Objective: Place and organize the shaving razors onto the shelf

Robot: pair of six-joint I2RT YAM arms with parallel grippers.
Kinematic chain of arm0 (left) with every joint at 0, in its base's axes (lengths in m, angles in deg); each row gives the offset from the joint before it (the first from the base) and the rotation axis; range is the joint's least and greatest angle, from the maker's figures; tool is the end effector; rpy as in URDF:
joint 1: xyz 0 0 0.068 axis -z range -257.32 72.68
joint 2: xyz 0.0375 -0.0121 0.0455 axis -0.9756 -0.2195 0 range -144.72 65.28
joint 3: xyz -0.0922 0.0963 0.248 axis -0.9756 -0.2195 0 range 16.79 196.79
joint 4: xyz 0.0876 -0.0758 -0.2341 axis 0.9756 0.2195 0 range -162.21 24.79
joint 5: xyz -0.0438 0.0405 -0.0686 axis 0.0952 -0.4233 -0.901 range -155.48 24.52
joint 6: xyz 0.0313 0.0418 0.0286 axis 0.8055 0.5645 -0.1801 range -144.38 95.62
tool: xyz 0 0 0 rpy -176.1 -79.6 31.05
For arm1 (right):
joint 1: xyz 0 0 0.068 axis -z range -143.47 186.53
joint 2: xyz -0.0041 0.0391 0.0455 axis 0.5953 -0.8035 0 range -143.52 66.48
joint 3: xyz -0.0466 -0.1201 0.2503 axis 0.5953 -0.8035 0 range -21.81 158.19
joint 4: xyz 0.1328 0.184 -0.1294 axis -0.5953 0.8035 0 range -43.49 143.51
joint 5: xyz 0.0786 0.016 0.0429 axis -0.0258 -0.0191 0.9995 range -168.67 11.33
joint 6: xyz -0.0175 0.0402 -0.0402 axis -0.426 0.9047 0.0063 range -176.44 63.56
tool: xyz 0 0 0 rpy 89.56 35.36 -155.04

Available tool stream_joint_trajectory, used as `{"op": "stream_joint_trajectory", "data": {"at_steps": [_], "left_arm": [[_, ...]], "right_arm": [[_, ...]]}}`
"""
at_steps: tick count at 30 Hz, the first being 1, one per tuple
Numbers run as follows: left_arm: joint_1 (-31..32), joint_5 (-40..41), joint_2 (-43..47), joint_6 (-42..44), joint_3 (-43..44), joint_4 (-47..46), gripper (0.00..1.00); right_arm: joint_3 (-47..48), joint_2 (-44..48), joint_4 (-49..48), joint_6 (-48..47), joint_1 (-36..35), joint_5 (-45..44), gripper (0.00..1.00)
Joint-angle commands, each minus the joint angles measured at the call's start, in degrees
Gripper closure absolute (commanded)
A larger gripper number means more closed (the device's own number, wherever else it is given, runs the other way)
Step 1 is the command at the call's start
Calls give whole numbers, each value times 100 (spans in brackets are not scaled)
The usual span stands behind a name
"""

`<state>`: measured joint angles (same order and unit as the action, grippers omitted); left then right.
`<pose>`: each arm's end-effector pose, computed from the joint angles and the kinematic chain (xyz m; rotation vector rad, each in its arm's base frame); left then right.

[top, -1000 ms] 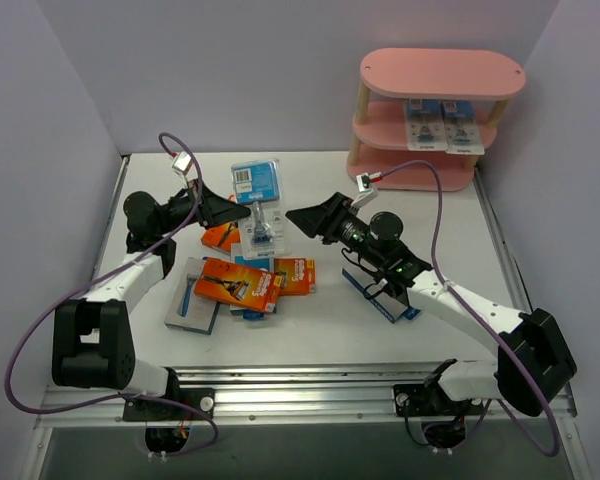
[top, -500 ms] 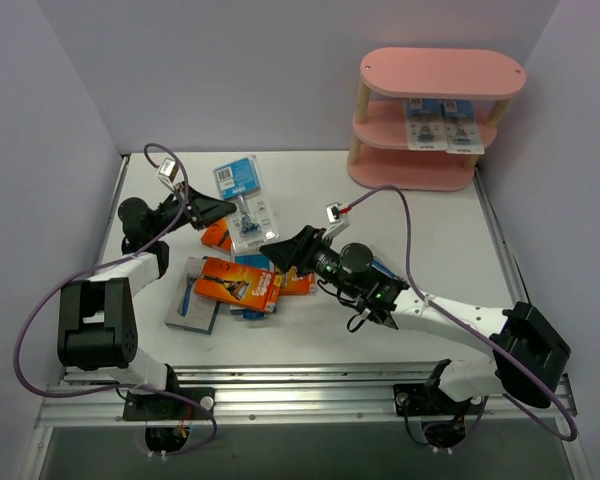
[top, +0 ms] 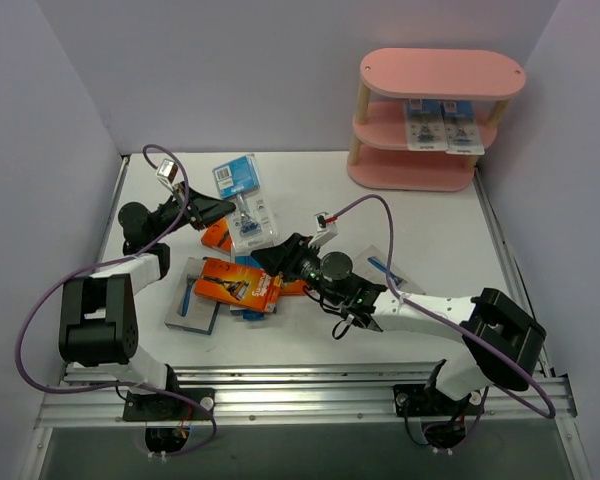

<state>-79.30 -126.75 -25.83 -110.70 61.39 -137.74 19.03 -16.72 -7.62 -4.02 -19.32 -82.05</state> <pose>0.3282 -0.0269 0.2812 -0.1322 1.7014 -1.8119 0.1840 0.2666 0.2880 0.0097 1.5468 1.5139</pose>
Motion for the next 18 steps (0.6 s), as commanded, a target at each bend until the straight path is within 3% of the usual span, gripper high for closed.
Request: {"op": "stream_joint_trajectory", "data": {"at_steps": [1, 18], "left_arm": [[-39, 107, -91, -104, -39, -618, 98], [-39, 169, -398, -622, -136, -1312, 98]], "right_arm": [[328, -134, -738, -83, -92, -444, 56], [521, -522, -1240, -198, -277, -1226, 67]]}}
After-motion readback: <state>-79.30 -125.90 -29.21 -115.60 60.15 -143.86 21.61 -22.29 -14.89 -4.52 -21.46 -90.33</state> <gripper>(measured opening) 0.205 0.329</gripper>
